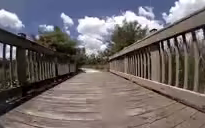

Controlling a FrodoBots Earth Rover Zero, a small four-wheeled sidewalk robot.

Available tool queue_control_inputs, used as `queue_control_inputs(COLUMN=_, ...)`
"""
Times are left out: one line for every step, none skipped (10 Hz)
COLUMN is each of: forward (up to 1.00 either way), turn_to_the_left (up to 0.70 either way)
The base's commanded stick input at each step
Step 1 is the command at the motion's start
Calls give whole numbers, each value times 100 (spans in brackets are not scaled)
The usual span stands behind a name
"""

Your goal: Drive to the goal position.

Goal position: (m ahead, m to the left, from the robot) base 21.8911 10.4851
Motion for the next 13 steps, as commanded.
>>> queue_control_inputs(forward=69, turn_to_the_left=0)
queue_control_inputs(forward=69, turn_to_the_left=0)
queue_control_inputs(forward=69, turn_to_the_left=0)
queue_control_inputs(forward=69, turn_to_the_left=0)
queue_control_inputs(forward=69, turn_to_the_left=0)
queue_control_inputs(forward=69, turn_to_the_left=0)
queue_control_inputs(forward=69, turn_to_the_left=0)
queue_control_inputs(forward=69, turn_to_the_left=0)
queue_control_inputs(forward=70, turn_to_the_left=0)
queue_control_inputs(forward=69, turn_to_the_left=0)
queue_control_inputs(forward=69, turn_to_the_left=0)
queue_control_inputs(forward=69, turn_to_the_left=0)
queue_control_inputs(forward=69, turn_to_the_left=0)
